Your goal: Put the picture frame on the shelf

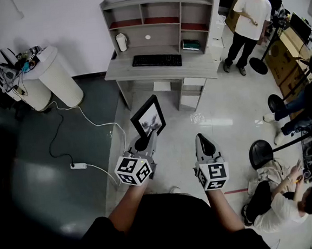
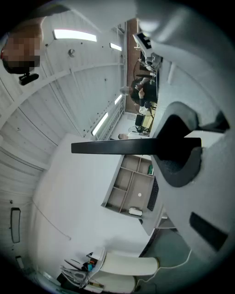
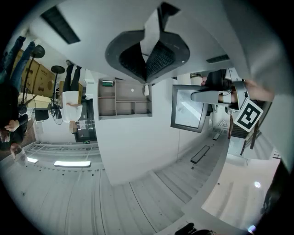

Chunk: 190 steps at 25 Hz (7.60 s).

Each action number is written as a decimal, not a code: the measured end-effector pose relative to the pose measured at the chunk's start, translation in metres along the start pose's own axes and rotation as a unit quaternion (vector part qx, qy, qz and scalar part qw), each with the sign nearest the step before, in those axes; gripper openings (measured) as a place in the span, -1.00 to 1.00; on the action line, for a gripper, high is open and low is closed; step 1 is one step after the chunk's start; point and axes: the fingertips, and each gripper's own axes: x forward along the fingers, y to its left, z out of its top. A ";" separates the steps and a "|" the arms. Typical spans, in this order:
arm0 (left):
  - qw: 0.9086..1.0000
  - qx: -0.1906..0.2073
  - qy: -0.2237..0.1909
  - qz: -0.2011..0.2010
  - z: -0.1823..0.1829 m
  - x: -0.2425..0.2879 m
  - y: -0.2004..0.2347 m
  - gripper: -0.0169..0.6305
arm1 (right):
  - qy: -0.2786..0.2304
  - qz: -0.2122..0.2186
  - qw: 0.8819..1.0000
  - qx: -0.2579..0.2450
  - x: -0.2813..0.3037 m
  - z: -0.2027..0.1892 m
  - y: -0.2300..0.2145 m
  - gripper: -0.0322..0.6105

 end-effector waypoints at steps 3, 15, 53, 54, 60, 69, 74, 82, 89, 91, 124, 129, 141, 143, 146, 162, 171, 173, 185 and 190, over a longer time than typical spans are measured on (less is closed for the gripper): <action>1.000 -0.006 0.000 0.007 -0.004 -0.005 0.005 -0.87 | -0.003 0.008 1.000 0.005 0.001 -0.005 0.006 -0.86; 0.998 -0.031 0.009 0.048 -0.009 -0.018 0.095 -0.87 | 0.018 0.123 0.991 0.048 0.062 -0.024 0.063 -0.86; 0.993 -0.108 0.040 -0.042 0.075 0.158 0.435 -0.87 | 0.043 0.102 0.994 0.012 0.490 0.064 0.157 -0.86; 0.993 -0.105 0.041 -0.039 0.075 0.162 0.439 -0.87 | 0.044 0.105 0.993 0.015 0.497 0.062 0.156 -0.86; 0.993 -0.097 0.060 -0.016 0.066 0.198 0.470 -0.87 | 0.039 0.118 0.992 0.025 0.551 0.054 0.143 -0.86; 0.995 -0.065 0.073 -0.009 0.097 0.316 0.516 -0.87 | 0.035 0.125 0.991 0.029 0.662 0.073 0.070 -0.86; 0.995 -0.059 0.083 0.004 0.109 0.375 0.542 -0.87 | 0.032 0.132 0.990 0.028 0.715 0.087 0.031 -0.86; 0.996 -0.046 0.074 -0.002 0.143 0.460 0.574 -0.87 | 0.026 0.142 0.989 0.038 0.784 0.108 -0.021 -0.86; 0.996 -0.037 0.074 -0.024 0.155 0.526 0.592 -0.87 | 0.017 0.146 0.988 0.039 0.824 0.119 -0.053 -0.86; 0.996 -0.033 0.076 -0.036 0.159 0.542 0.597 -0.87 | 0.019 0.146 0.988 0.038 0.832 0.119 -0.058 -0.86; 0.960 -0.043 0.158 -0.226 0.179 0.727 0.632 -0.87 | 0.001 -0.023 0.998 0.065 0.866 0.142 -0.095 -0.86; 0.948 -0.046 0.197 -0.245 0.172 0.736 0.630 -0.87 | 0.003 -0.039 0.997 0.063 0.859 0.139 -0.102 -0.86; 0.938 -0.035 0.256 -0.230 0.157 0.759 0.628 -0.86 | 0.011 -0.057 0.996 0.062 0.843 0.132 -0.106 -0.86; 0.937 -0.020 0.260 -0.231 0.157 0.763 0.623 -0.86 | 0.011 -0.060 0.996 0.062 0.840 0.132 -0.107 -0.86; 0.936 0.019 0.275 -0.219 0.154 0.771 0.621 -0.84 | 0.012 -0.060 0.996 0.062 0.839 0.132 -0.106 -0.86; 0.952 0.115 0.260 -0.114 0.153 0.801 0.653 -0.41 | 0.021 -0.060 0.996 0.059 0.838 0.126 -0.108 -0.86; 0.964 0.117 0.221 -0.085 0.167 0.806 0.668 -0.08 | 0.026 -0.060 0.996 0.061 0.840 0.122 -0.110 -0.86; 0.964 0.135 0.217 -0.078 0.169 0.803 0.671 -0.08 | 0.028 -0.056 0.996 0.062 0.842 0.122 -0.109 -0.86; 0.959 0.216 0.173 -0.063 0.185 0.802 0.663 -0.08 | 0.029 -0.045 0.997 0.062 0.848 0.123 -0.101 -0.86; 0.949 0.255 0.174 -0.059 0.189 0.808 0.663 -0.08 | 0.029 -0.049 0.996 0.063 0.848 0.121 -0.103 -0.86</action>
